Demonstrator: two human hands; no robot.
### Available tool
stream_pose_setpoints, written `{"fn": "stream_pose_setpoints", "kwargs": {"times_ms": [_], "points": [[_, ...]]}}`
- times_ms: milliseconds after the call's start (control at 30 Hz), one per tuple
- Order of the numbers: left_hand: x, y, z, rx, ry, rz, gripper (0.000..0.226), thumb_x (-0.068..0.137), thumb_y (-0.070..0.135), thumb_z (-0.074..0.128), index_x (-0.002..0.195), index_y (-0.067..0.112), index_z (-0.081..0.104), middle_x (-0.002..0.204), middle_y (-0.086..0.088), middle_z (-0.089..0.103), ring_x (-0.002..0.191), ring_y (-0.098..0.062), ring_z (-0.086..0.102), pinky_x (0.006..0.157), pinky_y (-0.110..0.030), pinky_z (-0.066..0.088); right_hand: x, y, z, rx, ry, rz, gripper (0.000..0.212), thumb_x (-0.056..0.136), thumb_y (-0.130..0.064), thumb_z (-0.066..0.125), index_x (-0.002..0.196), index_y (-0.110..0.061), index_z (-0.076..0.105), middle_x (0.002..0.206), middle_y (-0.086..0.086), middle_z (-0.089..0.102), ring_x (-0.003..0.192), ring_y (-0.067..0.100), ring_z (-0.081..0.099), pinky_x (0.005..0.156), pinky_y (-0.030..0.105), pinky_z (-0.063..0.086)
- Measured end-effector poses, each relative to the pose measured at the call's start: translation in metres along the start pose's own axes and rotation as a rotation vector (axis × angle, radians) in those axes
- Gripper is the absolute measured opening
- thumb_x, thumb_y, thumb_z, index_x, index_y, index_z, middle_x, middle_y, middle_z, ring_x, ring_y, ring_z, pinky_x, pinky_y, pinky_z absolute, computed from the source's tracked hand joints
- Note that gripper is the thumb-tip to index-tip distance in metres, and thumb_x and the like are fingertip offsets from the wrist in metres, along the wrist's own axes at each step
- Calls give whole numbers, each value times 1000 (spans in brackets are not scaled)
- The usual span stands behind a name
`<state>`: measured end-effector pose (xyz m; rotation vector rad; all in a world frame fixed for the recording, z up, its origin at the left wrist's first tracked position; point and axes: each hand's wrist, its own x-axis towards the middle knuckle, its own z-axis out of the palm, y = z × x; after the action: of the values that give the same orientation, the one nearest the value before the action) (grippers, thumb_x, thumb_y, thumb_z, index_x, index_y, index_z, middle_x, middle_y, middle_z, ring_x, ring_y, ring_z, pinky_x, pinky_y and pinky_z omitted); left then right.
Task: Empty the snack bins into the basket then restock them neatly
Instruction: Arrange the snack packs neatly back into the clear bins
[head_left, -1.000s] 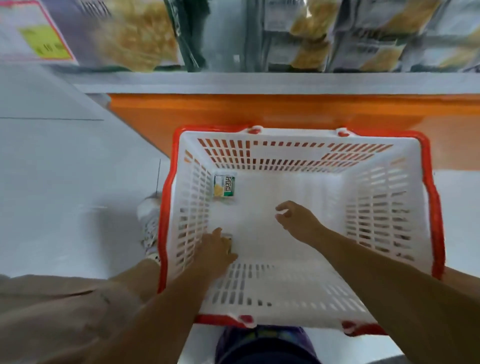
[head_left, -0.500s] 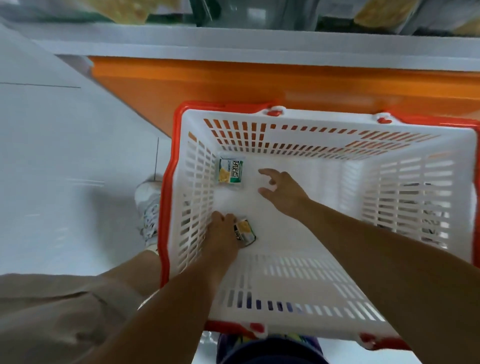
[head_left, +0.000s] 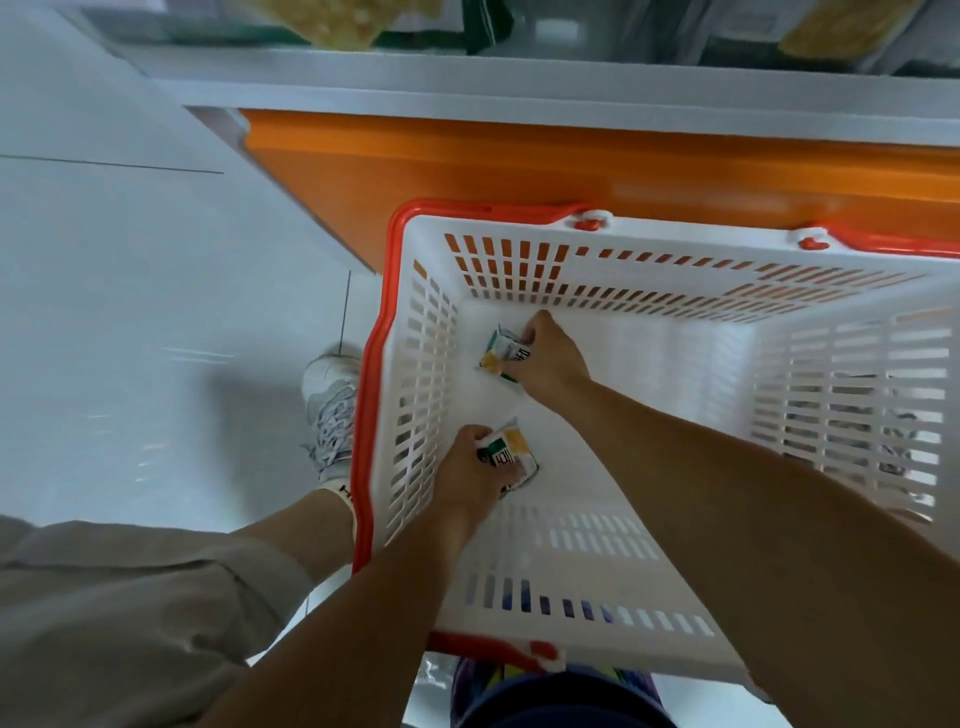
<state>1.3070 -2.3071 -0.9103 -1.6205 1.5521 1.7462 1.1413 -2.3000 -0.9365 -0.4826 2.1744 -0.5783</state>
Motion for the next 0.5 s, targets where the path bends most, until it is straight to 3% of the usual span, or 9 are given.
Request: {"fn": "stream_pose_setpoints", "kwargs": {"times_ms": [67,133,233,300,400,500], "points": [[-1,5,-1,-70,-7,20,36,84,10,74,110,22,53,104,-3,65,83,-12,62,71,-30,56,-19,8,-19,197,-4,69,45,75,-30,81,96,-18,43,87,-4,53,76,14,54,58,27,45],[-6,13,-2,-133,-9,48,47,86,5,72,123,23,49,109,-3,63,88,-13,61,69,-26,54,-40,19,-44,382,-8,121,47,73,-22,83,103,-18,47,91,-5,55,80,11,56,63,24,48],[-12,29,-4,-198,22,93,65,85,1,71,137,19,38,118,-8,60,98,-19,61,75,-27,54,-74,37,-82,584,-50,151,44,73,-4,80,106,-19,54,103,7,62,93,22,62,81,37,57],[-20,46,-6,-197,20,110,56,87,8,71,133,18,41,110,-1,62,95,-17,62,81,-32,53,-97,41,-102,696,-104,159,47,74,4,76,110,-18,57,105,9,64,98,28,65,86,44,57],[-43,78,-4,-175,-86,133,46,91,16,68,132,19,48,116,-2,65,102,-19,65,83,-34,57,-131,35,-124,744,-116,98,49,74,3,77,114,-19,59,102,8,64,95,28,66,83,43,57],[-77,114,1,-240,-279,176,40,91,22,67,129,25,53,124,-5,65,110,-23,65,82,-39,60,-161,24,-138,681,-49,-8,44,70,-1,81,105,-19,60,96,2,66,89,23,65,80,40,55]]}}
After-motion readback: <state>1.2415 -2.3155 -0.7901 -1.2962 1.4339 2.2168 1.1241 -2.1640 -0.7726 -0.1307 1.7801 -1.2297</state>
